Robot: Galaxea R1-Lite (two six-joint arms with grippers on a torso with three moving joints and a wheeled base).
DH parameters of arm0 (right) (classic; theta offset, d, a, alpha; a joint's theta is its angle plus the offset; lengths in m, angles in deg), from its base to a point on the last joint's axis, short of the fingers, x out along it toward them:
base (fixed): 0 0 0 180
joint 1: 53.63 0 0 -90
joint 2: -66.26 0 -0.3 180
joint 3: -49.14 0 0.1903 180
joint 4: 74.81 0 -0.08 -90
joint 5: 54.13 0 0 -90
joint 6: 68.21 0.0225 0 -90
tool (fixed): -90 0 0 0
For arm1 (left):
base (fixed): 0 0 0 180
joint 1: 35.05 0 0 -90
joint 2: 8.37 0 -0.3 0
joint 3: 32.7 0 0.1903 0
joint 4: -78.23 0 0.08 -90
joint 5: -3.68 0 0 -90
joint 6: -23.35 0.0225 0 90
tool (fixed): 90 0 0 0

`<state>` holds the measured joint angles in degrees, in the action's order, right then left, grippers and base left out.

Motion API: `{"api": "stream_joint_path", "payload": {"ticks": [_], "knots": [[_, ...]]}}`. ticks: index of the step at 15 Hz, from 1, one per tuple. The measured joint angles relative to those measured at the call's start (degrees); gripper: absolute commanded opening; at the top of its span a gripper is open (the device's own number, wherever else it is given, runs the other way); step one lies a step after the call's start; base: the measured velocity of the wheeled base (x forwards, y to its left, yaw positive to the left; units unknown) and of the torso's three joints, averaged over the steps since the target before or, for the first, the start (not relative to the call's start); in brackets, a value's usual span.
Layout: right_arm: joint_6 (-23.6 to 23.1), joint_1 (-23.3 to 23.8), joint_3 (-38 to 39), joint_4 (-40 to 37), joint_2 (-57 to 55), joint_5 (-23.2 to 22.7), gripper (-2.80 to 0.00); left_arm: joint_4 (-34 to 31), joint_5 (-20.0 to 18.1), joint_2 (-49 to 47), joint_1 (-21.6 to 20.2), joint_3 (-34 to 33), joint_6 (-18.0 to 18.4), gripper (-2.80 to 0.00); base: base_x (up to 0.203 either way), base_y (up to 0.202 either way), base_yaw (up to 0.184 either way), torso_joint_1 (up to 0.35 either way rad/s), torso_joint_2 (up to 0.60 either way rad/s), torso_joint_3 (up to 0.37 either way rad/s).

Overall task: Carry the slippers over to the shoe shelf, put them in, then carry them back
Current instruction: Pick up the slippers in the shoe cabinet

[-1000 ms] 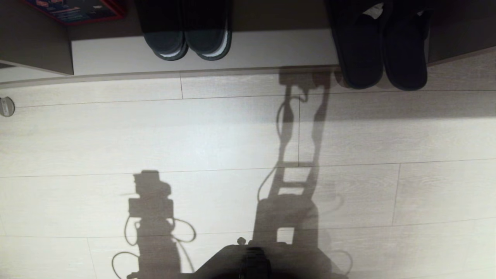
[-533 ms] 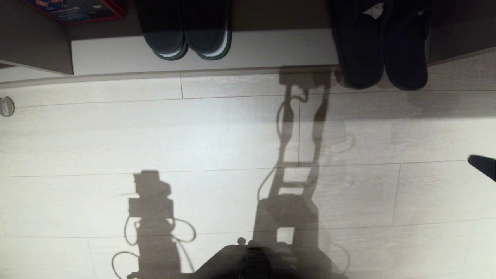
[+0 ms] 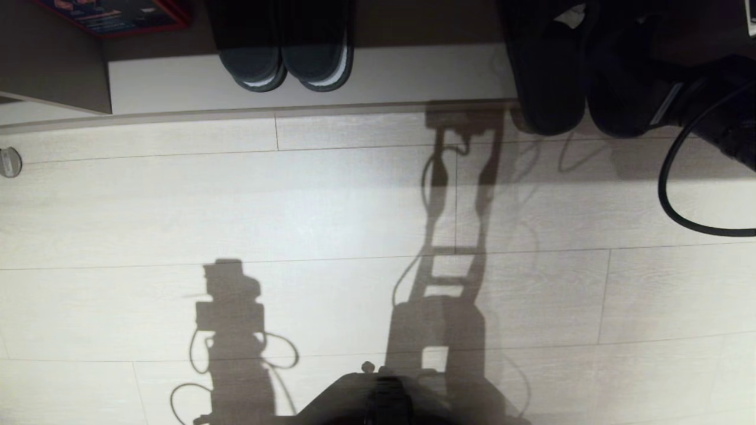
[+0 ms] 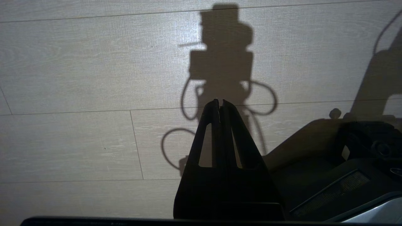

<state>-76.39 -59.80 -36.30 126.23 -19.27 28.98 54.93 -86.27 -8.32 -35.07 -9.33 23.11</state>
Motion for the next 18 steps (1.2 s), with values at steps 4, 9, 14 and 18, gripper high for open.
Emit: {"api": "stream_joint_path", "payload": {"ticks": [4, 9, 14, 18], "knots": [[-0.17, -1.04, -3.57, 3.3, -5.69, -0.05, 0.0, 0.0, 0.0, 0.0, -0.05, 0.0, 0.02, -2.8, 0.0, 0.0, 0.0, 0.0, 0.0, 0.0], [-2.49, -1.43, -5.71, 4.98, -7.18, 0.58, 0.0, 0.0, -0.02, 0.0, 0.0, 0.0, 0.0, -2.8, 0.0, 0.0, 0.0, 0.0, 0.0, 0.0], [-6.22, -1.42, -6.55, 4.98, -7.5, 4.57, 0.0, 0.0, 0.0, 0.0, -0.02, 0.0, 0.0, -2.8, 0.0, 0.0, 0.0, 0.0, 0.0, 0.0], [-5.73, -2.25, -7.88, 9.12, -9.67, 11.24, 0.0, 0.0, 0.0, 0.0, 0.0, 0.0, -0.02, -2.8, 0.0, 0.0, 0.0, 0.0, 0.0, 0.0]]}}
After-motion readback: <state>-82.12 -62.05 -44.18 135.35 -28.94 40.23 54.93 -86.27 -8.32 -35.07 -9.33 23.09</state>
